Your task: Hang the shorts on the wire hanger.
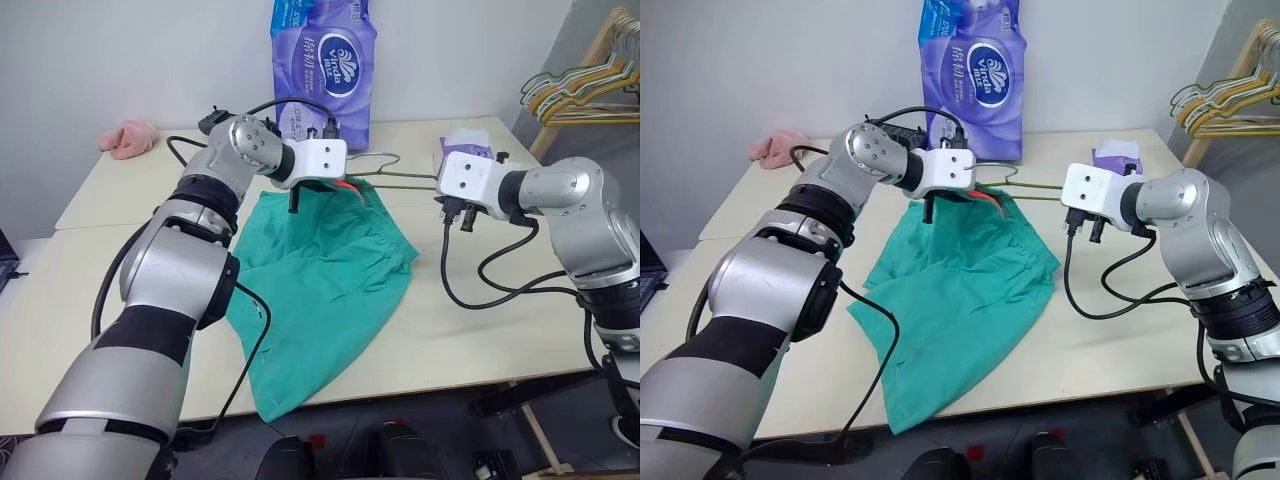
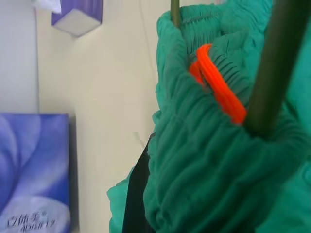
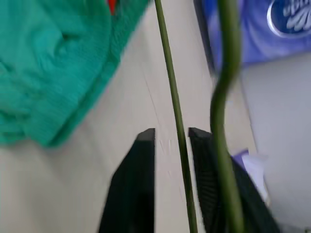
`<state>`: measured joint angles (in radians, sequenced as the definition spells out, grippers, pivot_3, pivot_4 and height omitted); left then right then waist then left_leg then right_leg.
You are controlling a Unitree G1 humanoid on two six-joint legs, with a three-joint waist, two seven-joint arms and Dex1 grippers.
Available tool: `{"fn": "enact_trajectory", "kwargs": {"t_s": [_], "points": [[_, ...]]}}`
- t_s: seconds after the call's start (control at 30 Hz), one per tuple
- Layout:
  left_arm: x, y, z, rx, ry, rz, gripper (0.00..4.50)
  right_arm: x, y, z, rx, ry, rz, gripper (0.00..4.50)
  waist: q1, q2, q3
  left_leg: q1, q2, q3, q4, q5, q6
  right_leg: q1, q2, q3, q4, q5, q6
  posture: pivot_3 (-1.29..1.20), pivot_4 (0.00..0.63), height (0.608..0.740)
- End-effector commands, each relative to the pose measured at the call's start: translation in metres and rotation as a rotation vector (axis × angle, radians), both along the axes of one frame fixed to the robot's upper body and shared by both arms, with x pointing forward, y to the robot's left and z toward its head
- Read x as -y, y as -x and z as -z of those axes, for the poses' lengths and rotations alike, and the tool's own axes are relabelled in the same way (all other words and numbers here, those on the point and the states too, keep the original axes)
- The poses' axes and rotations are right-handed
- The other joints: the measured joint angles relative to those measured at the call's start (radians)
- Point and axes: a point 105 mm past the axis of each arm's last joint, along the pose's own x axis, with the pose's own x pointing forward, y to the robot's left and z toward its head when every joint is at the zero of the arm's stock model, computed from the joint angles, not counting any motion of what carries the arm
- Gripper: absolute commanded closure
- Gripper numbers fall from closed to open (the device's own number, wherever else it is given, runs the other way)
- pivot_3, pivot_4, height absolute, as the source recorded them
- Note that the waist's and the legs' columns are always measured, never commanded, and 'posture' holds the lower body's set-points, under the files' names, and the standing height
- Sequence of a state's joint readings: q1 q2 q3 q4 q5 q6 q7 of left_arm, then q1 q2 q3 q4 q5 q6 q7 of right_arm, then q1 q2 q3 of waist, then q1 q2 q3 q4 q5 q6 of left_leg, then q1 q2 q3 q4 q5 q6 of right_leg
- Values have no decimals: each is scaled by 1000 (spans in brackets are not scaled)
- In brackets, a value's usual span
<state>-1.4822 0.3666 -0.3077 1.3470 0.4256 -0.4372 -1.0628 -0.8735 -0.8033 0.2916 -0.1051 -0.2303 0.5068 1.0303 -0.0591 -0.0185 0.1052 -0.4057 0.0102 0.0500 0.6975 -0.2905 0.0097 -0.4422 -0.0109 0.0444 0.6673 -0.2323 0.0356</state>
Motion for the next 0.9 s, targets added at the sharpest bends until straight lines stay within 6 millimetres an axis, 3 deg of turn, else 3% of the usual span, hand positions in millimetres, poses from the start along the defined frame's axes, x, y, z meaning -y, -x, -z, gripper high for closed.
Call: {"fn": "enact_trajectory", "kwargs": {"t_s": [0.03,0.23,0.37,0.47,0.57,0.63,0.77,0.9], "points": [[-9,-5,-18,50,64,-42,4500,7,10,-20,24,-35,11,2110,0,0,0,0,0,0,0,0,0,0,0,0,0,0,0,-94,25,740],[-53,-5,5,10,14,-131,4500,35,38,-24,-23,-48,103,47,1,1,-1,0,0,0,0,0,0,0,0,0,1,0,0,-114,31,740],[-82,-2,24,-30,-38,-184,4500,50,45,-30,-41,-124,198,47,-4,1,-1,2,0,1,0,0,0,-1,0,1,6,0,0,-117,33,740],[-91,1,29,-54,-13,-195,4500,57,51,-20,-154,-255,271,47,-6,-1,-2,3,0,1,0,0,0,0,0,1,6,-1,-1,-124,34,740],[-78,5,15,-113,195,-155,4500,47,61,17,-437,-541,290,47,-6,-6,-6,3,0,1,1,0,0,0,-1,1,6,-1,-1,-126,31,740],[-72,8,9,-151,278,-131,4500,41,60,36,-538,-644,291,47,-6,-12,-12,2,1,-1,2,0,0,0,0,-1,7,-1,-1,-121,27,740],[-72,13,8,-225,357,-114,4500,22,51,63,-650,-757,250,47,-12,-11,-14,2,-1,0,2,0,0,0,-2,0,7,-1,-1,-111,18,740],[-78,17,15,-258,354,-111,4500,4,30,75,-735,-897,238,47,-24,-11,-22,2,0,-1,1,0,0,0,-1,-1,7,-1,-1,-101,12,740]]}}
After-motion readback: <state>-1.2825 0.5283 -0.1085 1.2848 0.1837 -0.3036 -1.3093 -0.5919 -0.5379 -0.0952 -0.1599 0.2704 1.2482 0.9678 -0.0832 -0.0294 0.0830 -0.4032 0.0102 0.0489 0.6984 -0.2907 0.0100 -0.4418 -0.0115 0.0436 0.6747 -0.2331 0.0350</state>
